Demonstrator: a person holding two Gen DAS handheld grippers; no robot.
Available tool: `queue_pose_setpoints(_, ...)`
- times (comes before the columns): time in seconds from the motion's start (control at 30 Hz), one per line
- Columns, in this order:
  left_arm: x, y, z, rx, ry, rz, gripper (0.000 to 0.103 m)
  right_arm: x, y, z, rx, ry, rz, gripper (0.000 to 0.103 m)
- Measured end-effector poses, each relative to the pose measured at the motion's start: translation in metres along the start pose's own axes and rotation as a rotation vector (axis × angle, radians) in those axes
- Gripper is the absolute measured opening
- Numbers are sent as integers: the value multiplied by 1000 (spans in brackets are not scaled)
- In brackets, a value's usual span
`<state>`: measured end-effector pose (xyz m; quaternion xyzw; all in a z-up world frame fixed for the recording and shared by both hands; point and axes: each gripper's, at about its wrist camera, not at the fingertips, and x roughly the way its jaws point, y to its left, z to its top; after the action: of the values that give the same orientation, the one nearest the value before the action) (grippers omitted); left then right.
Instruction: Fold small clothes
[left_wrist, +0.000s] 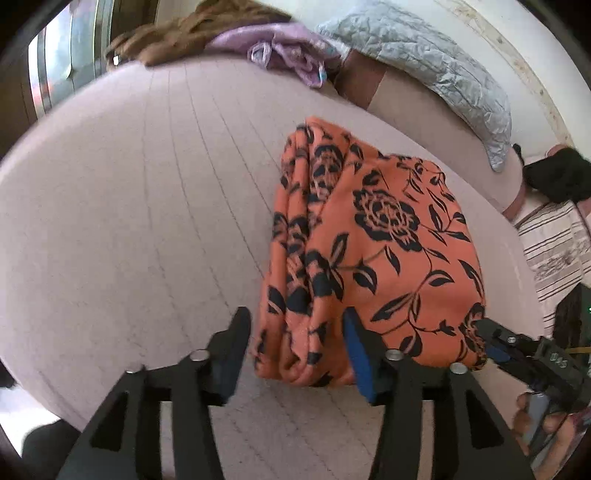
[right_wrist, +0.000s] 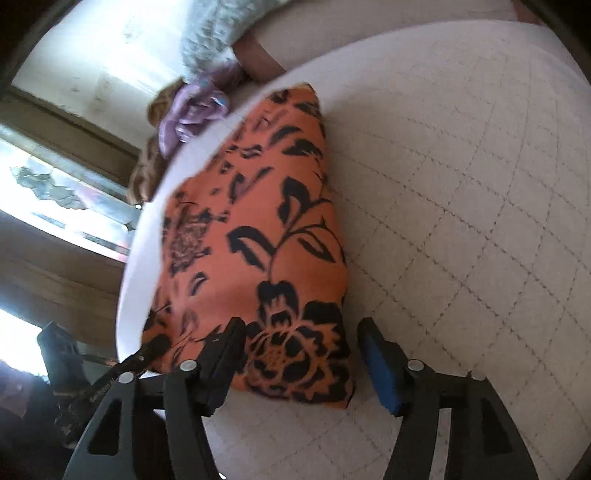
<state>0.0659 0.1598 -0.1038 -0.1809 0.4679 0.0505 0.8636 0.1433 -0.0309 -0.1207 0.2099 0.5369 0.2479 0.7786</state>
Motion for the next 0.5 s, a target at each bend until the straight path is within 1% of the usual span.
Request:
queue_pose_setpoints(0.1,-6,1,5,25,-17,28,58,-10,-3,1,1,-10,12,70)
queue_pose_setpoints(0.23,-7,-3,11,38,-30,44,61,-16,5,14,-7,-36,15,70)
queue_pose_setpoints(0.27,-7,-4,13,43,-34,49,61,-6,16,22,-13,-41,17,70)
queue_pose_setpoints(0.33,-4,-5,17,46,-29,52,61,-3,21,29,-26,-46,23,70)
queue_pose_setpoints(0.5,4,-5,26,41,-23,53,61,7,18,45,-9,-40,30,71)
